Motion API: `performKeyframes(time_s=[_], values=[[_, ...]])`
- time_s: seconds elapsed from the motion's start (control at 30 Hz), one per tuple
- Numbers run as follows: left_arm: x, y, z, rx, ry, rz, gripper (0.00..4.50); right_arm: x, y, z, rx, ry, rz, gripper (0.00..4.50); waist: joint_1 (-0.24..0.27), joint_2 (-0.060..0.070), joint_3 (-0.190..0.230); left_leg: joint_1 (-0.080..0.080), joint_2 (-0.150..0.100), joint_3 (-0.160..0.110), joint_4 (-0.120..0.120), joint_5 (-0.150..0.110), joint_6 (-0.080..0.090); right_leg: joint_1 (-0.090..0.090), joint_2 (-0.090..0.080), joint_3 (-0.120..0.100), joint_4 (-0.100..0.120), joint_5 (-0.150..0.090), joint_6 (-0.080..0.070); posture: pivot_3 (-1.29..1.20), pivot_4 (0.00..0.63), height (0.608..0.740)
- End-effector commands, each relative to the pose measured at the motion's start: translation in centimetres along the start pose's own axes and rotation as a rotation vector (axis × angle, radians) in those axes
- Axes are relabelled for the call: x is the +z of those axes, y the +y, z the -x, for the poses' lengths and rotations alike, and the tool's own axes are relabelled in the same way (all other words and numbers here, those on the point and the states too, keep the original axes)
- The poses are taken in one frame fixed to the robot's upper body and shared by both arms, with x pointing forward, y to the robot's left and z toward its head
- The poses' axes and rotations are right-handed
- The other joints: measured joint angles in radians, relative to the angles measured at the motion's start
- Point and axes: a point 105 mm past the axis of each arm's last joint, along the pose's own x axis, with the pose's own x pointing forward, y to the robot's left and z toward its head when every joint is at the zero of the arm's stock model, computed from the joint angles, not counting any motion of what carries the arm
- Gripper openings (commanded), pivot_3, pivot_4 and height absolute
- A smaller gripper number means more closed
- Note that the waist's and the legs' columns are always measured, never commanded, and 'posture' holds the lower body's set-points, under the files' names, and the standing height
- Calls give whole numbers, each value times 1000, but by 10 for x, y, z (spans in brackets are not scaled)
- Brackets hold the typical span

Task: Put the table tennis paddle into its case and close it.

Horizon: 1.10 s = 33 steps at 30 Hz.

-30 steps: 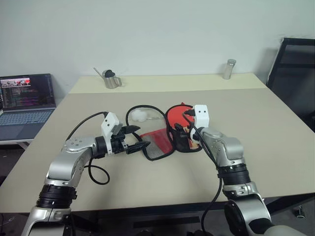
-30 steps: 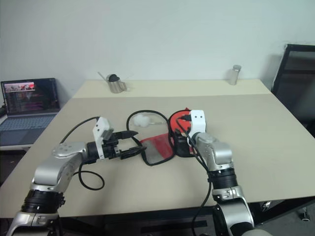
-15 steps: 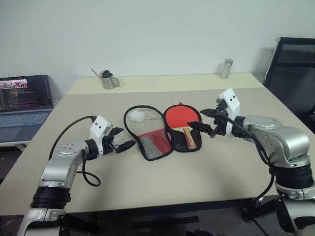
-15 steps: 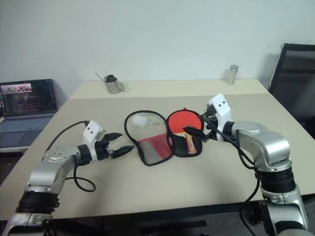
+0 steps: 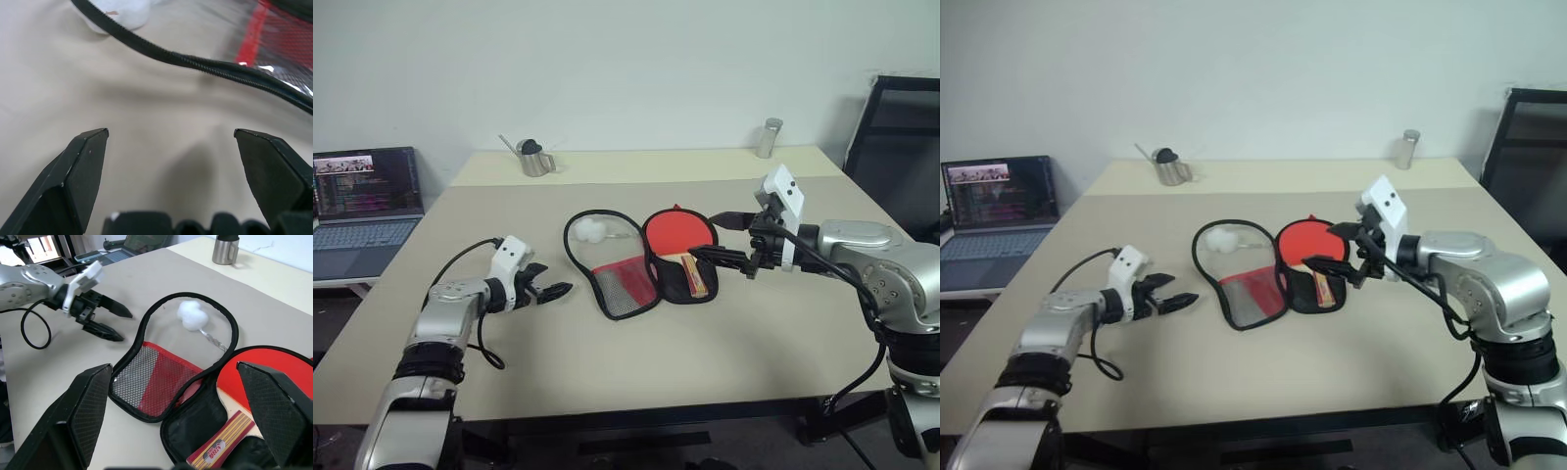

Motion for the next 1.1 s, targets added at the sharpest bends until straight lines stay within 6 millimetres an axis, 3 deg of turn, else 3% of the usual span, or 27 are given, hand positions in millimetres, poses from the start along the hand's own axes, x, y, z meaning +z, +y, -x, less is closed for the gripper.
performKeyframes(time_s=[0.03,0.3,0.47,0.6,0.7,0.9,1.1], values=[[18,-4,-14,-29,-53,-58,4500,13,-2,7,-31,-46,32,4467,2,0,0,0,0,0,0,0,0,0,0,0,0,0,0,0,150,740],[38,-19,-40,-101,-85,-91,4500,10,-5,16,-72,-39,39,4467,2,-2,1,0,0,1,0,0,0,0,0,0,0,0,0,0,150,740],[90,-34,-52,-180,-191,-171,4500,4,-8,34,-92,-2,42,4467,6,-5,3,-1,-1,2,0,0,0,-1,0,0,0,0,0,0,150,740],[146,-61,-63,-279,-325,-178,4500,-5,-12,45,-117,35,29,4467,17,-7,4,-2,-1,3,1,0,0,-1,0,0,-1,0,0,0,150,740],[168,-84,-74,-340,-365,-198,4500,-9,-13,50,-136,46,21,4467,17,-8,4,-2,-1,4,1,0,0,-1,0,0,-1,0,0,0,150,740],[173,-118,-100,-382,-346,-202,4500,-14,-17,54,-183,51,7,4467,6,-8,4,-1,-1,6,1,-1,1,-1,0,0,0,0,0,0,150,740],[168,-118,-102,-373,-338,-211,4500,-17,-23,55,-232,50,-10,4467,-1,-9,5,-1,-1,6,0,-1,1,-2,0,2,0,0,0,0,150,740]])
